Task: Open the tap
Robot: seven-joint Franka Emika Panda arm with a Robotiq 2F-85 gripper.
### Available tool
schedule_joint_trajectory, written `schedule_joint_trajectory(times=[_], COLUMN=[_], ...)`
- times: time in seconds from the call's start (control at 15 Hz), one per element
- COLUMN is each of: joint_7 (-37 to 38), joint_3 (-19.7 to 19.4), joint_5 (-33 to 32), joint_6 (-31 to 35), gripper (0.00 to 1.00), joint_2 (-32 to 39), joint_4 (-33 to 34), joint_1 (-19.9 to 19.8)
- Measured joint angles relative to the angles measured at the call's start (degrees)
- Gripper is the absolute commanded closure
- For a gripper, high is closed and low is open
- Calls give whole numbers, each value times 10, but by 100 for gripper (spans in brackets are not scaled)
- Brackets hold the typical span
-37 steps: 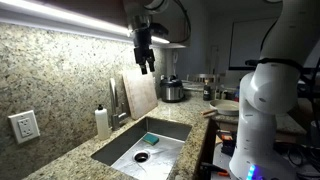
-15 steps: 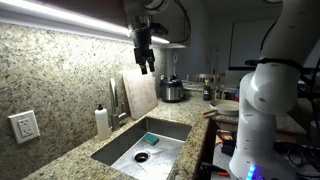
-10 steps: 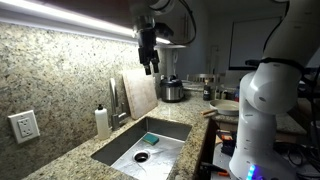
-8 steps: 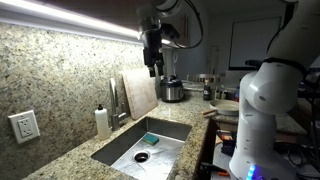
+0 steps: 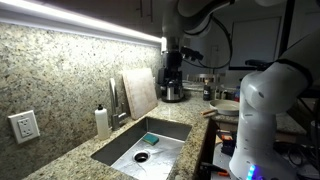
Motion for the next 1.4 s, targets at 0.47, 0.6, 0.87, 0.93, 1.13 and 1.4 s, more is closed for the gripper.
schedule_joint_trajectory(times=[0.47,0.6,0.87,0.93,1.13,1.4], joint_7=[25,26,3,-14,-114,-164], joint_3=[-8,-8,-12,-19,-82,-126], joint_5=[0,-1,-13,-15,18,36], joint_6=[107,107,184,220,265,265], gripper=[0,0,0,0,0,0], joint_2=[21,22,74,98,185,250], joint_4=[-40,-39,-39,-36,3,52], joint_1=[-40,-40,-38,-38,-11,13])
